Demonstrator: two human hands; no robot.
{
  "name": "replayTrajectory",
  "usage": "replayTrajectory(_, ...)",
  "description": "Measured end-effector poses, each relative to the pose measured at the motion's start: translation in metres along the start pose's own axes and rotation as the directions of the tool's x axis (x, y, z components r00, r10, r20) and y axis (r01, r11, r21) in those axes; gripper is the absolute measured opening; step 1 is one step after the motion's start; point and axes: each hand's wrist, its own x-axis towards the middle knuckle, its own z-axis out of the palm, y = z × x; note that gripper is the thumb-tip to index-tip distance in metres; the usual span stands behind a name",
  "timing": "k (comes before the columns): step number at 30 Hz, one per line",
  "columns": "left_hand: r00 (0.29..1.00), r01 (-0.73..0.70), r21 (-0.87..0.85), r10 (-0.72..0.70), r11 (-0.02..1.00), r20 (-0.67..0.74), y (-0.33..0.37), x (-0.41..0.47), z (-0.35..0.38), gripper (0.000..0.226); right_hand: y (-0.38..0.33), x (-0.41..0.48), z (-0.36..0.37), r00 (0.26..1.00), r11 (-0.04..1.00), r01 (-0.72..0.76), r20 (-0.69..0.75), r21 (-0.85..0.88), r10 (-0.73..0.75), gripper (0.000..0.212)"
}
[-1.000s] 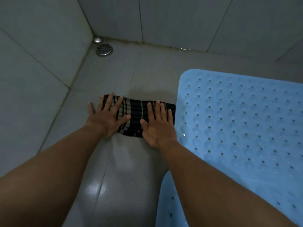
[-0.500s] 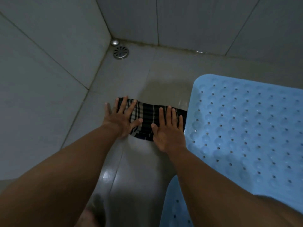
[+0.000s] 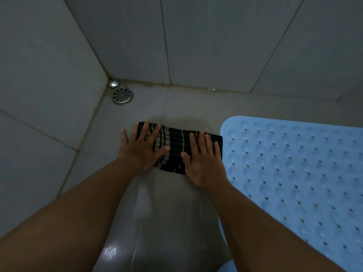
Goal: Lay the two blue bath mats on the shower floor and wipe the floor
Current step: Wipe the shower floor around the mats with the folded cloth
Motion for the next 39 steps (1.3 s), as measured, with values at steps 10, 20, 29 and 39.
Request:
replayTrajectory(10, 0.994, -0.090, -0.054, 0.086, 0.995, -0.064, 0.002, 0.064, -0.024, 0.086, 0.014, 0.062, -0.017, 1.000, 1.000, -0.014, -0.015, -0.018, 0.014, 0.066)
replayTrajectory(20, 0.993, -0.068, -0.102, 0.057, 0.993, -0.104, 0.015, 0.117, -0.047, 0.078, 0.037, 0.127, -0.038, 0.999, 1.000, -0.004, 0.033, -0.016, 0.004, 0.066)
replayTrajectory(29, 0.915, -0.078, 0.037, 0.087, 0.996, -0.394, 0.009, 0.130, -0.055, 0.050, 0.053, 0.152, -0.058, 0.994, 0.984, -0.007, -0.110, 0.176, 0.027, 0.060)
replayTrajectory(39, 0.858, -0.032, -0.181, -0.066, 0.983, -0.510, 0.010, 0.102, -0.105, 0.029, 0.058, 0.143, -0.110, 0.981, 0.993, -0.103, -0.160, 0.051, 0.110, 0.027)
